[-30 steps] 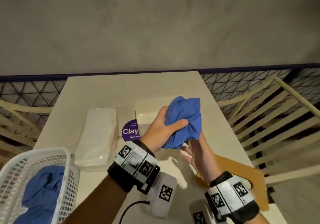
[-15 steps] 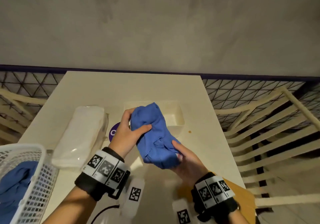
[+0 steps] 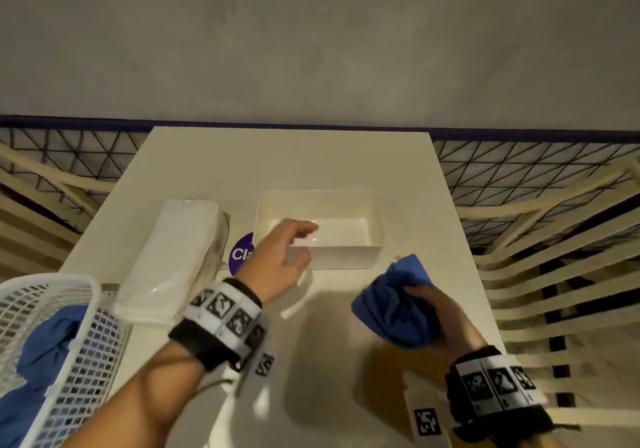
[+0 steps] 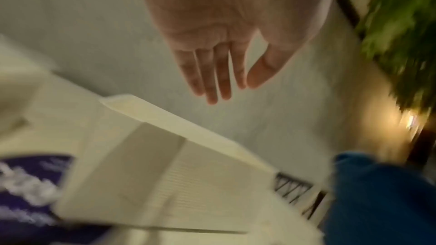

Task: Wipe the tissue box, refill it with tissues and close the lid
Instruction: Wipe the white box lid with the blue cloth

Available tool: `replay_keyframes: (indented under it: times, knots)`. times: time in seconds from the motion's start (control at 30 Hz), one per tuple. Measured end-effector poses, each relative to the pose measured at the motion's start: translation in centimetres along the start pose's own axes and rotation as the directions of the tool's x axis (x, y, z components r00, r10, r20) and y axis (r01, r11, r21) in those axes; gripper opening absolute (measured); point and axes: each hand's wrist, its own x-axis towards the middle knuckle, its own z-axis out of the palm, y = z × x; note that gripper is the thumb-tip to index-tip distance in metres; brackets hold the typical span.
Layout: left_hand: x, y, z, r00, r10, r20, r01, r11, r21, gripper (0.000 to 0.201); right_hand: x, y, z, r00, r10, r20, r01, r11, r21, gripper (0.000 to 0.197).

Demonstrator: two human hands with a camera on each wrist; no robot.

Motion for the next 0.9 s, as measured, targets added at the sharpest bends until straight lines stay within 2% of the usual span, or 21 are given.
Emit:
replay_keyframes:
  times: [0.03, 0.07, 0.1, 0.17, 0.2, 0.23, 0.33, 0.47, 0.53, 0.6, 0.63, 0.67, 0.73, 0.8, 0.83, 0.9]
  knots:
    - [1.1, -0.6, -0.7, 0.996, -0.052, 0.077, 0.037, 0.981, 0.189, 0.037, -0.3, -0.4, -0.6, 0.998, -0.004, -0.064, 0.000, 0.998, -0.063, 0.020]
    - [2.1, -1.1, -0.9, 0.974, -0.120, 0.194, 0.040, 0.927, 0.373, 0.041, -0.4, -0.6, -1.3, 0.995, -0.026, -0.098, 0.014, 0.992, -0.127, 0.018]
    - [3.1, -1.6, -0.9, 0.931, -0.198, 0.307, 0.016, 0.862, 0.506, 0.045, -0.4, -0.8, -1.8, 0.991, -0.051, -0.120, 0.029, 0.984, -0.178, 0.017]
    - [4.7, -2.2, -0.3, 0.823, -0.337, 0.457, -0.021, 0.787, 0.617, 0.047, 0.0, -0.8, -2.4, 0.981, -0.102, -0.165, 0.058, 0.966, -0.251, 0.018]
    - [5.3, -2.3, 0.1, 0.783, -0.383, 0.490, -0.011, 0.779, 0.626, 0.047, 0.4, -0.7, -2.6, 0.973, -0.125, -0.194, 0.070, 0.960, -0.271, 0.019]
    - [5.8, -2.6, 0.4, 0.764, -0.406, 0.501, 0.003, 0.779, 0.627, 0.046, 0.5, -0.6, -2.6, 0.965, -0.146, -0.217, 0.084, 0.958, -0.273, 0.020]
    - [6.7, -3.2, 0.8, 0.781, -0.397, 0.483, 0.016, 0.785, 0.619, 0.044, 1.0, -0.4, -2.2, 0.951, -0.179, -0.253, 0.112, 0.960, -0.257, 0.021]
    - [7.4, -2.7, 0.1, 0.876, -0.328, 0.353, 0.107, 0.846, 0.522, 0.043, 1.3, -0.5, -1.1, 0.932, -0.285, -0.223, 0.214, 0.931, -0.295, 0.022]
    - [7.6, -2.6, -0.4, 0.903, -0.336, 0.269, 0.240, 0.912, 0.332, 0.043, 1.0, -1.4, 0.4, 0.933, -0.359, -0.018, 0.340, 0.897, -0.283, 0.025]
    - [7.1, -2.7, -0.7, 0.893, -0.385, 0.234, 0.406, 0.913, -0.048, 0.045, 0.5, -1.9, 2.4, 0.893, -0.403, 0.203, 0.439, 0.880, -0.183, 0.023]
    - [6.4, -2.7, -0.8, 0.884, -0.394, 0.252, 0.457, 0.842, -0.285, 0.045, 0.3, -1.8, 3.3, 0.870, -0.438, 0.227, 0.483, 0.851, -0.205, 0.022]
    - [5.7, -2.7, -0.6, 0.872, -0.409, 0.268, 0.489, 0.720, -0.493, 0.043, -0.1, -1.7, 4.2, 0.839, -0.496, 0.223, 0.543, 0.786, -0.295, 0.016]
    - [3.7, -2.3, -0.4, 0.828, -0.465, 0.315, 0.521, 0.426, -0.740, 0.043, -0.7, -0.9, 5.2, 0.724, -0.638, 0.263, 0.660, 0.529, -0.534, 0.013]
    - [2.0, -1.3, -0.1, 0.796, -0.454, 0.400, 0.537, 0.225, -0.813, 0.045, -1.3, -0.2, 6.2, 0.688, -0.616, 0.384, 0.687, 0.382, -0.618, 0.021]
    - [1.3, -0.9, -0.1, 0.795, -0.430, 0.428, 0.537, 0.170, -0.826, 0.048, -1.3, 0.2, 6.4, 0.685, -0.593, 0.424, 0.689, 0.335, -0.643, 0.024]
    - [0.2, -0.2, 0.0, 0.806, -0.394, 0.441, 0.516, 0.104, -0.850, 0.051, -2.2, 1.0, 6.4, 0.654, -0.560, 0.508, 0.695, 0.180, -0.696, 0.024]
